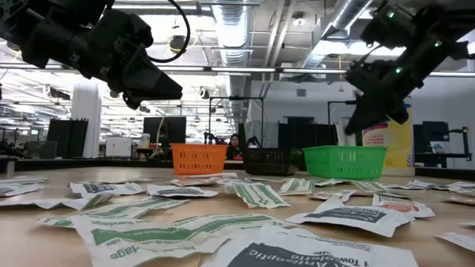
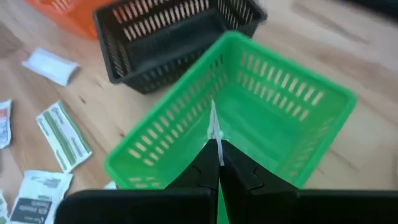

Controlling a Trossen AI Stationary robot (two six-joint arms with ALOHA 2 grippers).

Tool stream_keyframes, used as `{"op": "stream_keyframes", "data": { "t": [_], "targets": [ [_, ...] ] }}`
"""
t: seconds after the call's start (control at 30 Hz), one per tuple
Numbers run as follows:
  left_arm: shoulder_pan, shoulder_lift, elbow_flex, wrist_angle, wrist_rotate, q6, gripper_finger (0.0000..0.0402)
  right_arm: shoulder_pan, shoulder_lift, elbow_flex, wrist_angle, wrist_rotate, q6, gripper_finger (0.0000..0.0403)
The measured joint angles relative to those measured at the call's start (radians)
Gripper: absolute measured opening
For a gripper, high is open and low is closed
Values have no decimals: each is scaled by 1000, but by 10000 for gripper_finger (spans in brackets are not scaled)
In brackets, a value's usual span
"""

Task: Pick & Place First Aid Supplies
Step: Put the green bandage pack into the green basket

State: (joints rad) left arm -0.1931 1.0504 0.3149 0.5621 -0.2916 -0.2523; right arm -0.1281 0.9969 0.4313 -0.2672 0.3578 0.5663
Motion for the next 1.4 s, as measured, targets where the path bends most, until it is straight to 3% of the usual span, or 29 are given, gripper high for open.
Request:
{"op": "stream_keyframes", "data": {
  "t": [0.23, 0.6, 0.97, 1.2, 1.4],
  "targets": [
    [0, 0, 0, 0, 0, 0, 88, -9, 39, -1, 44, -22, -83, 13],
    [0, 0, 0, 0, 0, 0, 88, -3, 35, 8, 41, -14, -187, 121],
    [3, 14, 0, -4, 0, 5, 88, -2, 37, 140, 89, -17, -413, 203],
    [3, 158, 0, 23, -1, 9, 93, 72, 103, 131, 236, -96, -383, 216],
    [9, 321, -1, 178, -15, 126, 145, 165, 245, 131, 467, -97, -383, 208]
  ]
}}
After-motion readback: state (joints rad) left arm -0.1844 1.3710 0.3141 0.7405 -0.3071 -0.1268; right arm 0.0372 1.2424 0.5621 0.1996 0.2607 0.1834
